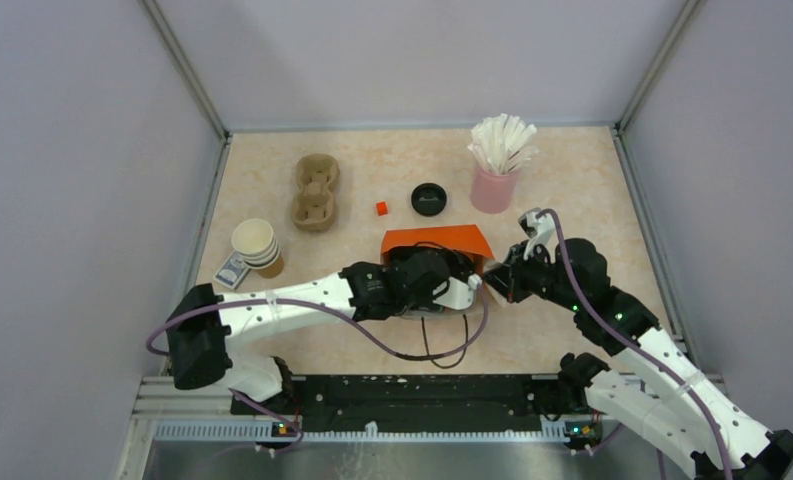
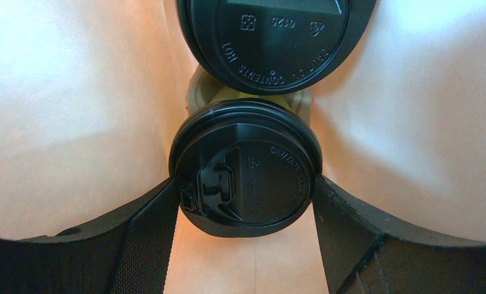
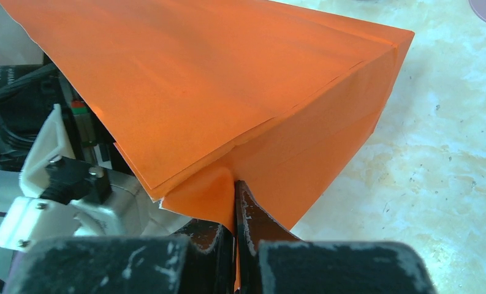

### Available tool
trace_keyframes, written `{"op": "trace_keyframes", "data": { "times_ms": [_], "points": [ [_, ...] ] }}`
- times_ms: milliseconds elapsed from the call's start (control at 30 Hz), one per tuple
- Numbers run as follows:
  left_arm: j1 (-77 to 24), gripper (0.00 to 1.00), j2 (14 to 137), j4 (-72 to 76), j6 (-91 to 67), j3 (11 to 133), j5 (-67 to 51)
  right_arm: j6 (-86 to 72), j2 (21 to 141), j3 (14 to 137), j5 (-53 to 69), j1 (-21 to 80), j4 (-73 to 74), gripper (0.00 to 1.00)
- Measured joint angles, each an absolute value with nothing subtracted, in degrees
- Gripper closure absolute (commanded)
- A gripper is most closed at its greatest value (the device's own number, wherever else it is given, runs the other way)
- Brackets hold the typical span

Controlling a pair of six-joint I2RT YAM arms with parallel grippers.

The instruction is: Pack the takeout coffee

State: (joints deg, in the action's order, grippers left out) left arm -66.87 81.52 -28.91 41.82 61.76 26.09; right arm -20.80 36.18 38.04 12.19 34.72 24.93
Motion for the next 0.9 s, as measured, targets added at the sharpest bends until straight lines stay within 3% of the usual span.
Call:
{"op": "trace_keyframes", "data": {
  "times_ms": [900],
  "points": [
    [-64.60,0.53,84.64,-24.95,42.92,62.02,23.42,-21.74,37.30,38.04,12.10,34.72,24.75,1.00]
  ]
}}
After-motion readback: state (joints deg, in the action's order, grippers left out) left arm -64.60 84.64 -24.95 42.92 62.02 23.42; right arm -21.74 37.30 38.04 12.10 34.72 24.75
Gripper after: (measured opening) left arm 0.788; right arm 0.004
